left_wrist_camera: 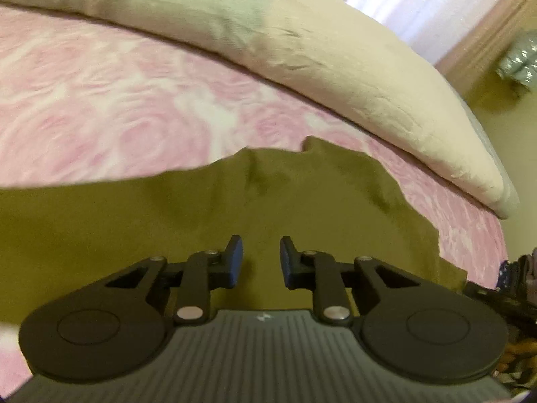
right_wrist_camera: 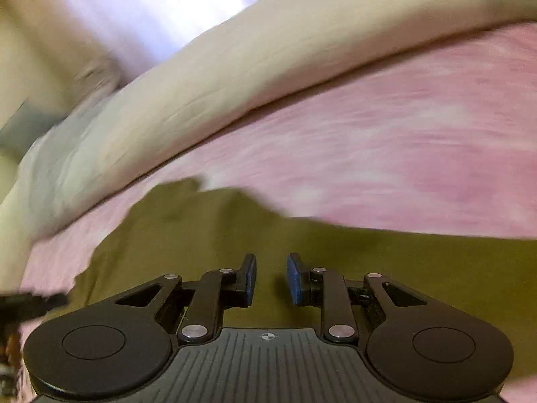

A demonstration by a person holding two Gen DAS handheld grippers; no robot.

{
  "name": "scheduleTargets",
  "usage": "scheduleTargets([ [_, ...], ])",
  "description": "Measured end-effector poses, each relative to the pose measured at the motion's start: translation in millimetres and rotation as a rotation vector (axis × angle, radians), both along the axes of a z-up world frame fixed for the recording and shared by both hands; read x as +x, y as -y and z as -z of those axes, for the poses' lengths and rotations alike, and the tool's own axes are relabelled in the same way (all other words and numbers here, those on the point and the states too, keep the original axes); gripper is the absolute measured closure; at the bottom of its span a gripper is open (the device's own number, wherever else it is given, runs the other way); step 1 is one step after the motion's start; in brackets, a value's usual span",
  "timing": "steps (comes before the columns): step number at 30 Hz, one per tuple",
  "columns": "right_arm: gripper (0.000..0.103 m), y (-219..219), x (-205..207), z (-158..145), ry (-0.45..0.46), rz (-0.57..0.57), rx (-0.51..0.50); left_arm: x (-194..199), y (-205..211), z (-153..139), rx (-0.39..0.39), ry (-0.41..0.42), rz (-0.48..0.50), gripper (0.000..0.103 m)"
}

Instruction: Fold clothes

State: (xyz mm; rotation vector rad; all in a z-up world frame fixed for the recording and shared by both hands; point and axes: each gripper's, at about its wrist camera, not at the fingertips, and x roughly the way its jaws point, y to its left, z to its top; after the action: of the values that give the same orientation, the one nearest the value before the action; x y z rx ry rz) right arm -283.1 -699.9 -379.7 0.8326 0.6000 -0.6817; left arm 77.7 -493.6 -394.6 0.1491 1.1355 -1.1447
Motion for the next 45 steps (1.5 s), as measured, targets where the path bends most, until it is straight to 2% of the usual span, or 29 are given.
scheduleTargets([
  [1, 0.078, 4, 22, 10, -0.011, -0.05, 0.002, 3, 7, 6, -0.008, -0.001, 0.016, 0.085],
  [4, 0.078, 17, 49, 36, -0.06, -0.059, -0.012, 12, 25, 27, -0.001, 0.024, 0.066, 0.084],
  [6, 0.085, 26, 36, 43, -0.013, -0.008, -0.033, 29, 26, 40, 0.021, 0.056, 0.059, 0.095],
  [8, 0.087, 35, 17, 44, 0.007, 0.063, -0.012, 49, 20, 45, -0.001, 0.012, 0.01, 0.101],
  [10, 0.088, 37, 3, 33, -0.084, 0.155, -0.062, 60, 15, 39, -0.045, -0.023, -0.023, 0.102],
  [11, 0.087, 40, -2, 27, -0.105, 0.187, -0.073, 63, 13, 35, -0.068, -0.032, -0.033, 0.096],
  [12, 0.087, 42, -3, 21, -0.117, 0.205, -0.082, 66, 13, 32, -0.096, -0.05, -0.029, 0.094],
  [15, 0.087, 44, 16, 13, -0.054, 0.124, -0.096, 61, 33, 29, -0.152, -0.122, 0.098, 0.094],
  [18, 0.087, 43, 59, 20, -0.007, -0.042, -0.08, 53, 61, 44, -0.096, -0.055, 0.224, 0.093],
  [20, 0.088, 50, 79, 35, -0.107, -0.066, -0.104, 64, 73, 57, -0.079, -0.02, 0.189, 0.1],
  [22, 0.088, 62, 72, 41, -0.111, -0.006, -0.138, 81, 78, 59, -0.11, -0.039, 0.102, 0.1],
  [24, 0.087, 80, 59, 40, -0.111, 0.119, -0.123, 93, 82, 52, -0.129, -0.013, 0.022, 0.099],
  [25, 0.087, 86, 55, 37, -0.127, 0.154, -0.125, 97, 83, 47, -0.136, 0.011, -0.016, 0.093],
  [26, 0.086, 90, 50, 33, -0.139, 0.17, -0.125, 101, 83, 42, -0.149, 0.018, -0.044, 0.092],
  [28, 0.086, 88, 46, 22, -0.12, 0.152, -0.133, 97, 75, 32, -0.188, -0.024, -0.047, 0.092],
  [31, 0.086, 55, 57, 6, -0.123, 0.037, -0.177, 71, 49, 22, -0.179, -0.052, 0.018, 0.092],
  [34, 0.086, -2, 70, 5, -0.131, -0.099, -0.168, 35, 7, 20, -0.126, -0.054, 0.115, 0.092],
  [38, 0.086, -87, 63, 16, -0.24, -0.194, -0.149, -16, -59, 27, -0.019, -0.045, 0.252, 0.092],
  [41, 0.086, -158, 36, 17, -0.341, -0.218, -0.196, -37, -131, 26, 0.048, -0.059, 0.234, 0.093],
  [45, 0.086, -232, -15, 6, -0.429, -0.214, -0.103, -54, -214, 21, 0.154, -0.094, 0.213, 0.094],
])
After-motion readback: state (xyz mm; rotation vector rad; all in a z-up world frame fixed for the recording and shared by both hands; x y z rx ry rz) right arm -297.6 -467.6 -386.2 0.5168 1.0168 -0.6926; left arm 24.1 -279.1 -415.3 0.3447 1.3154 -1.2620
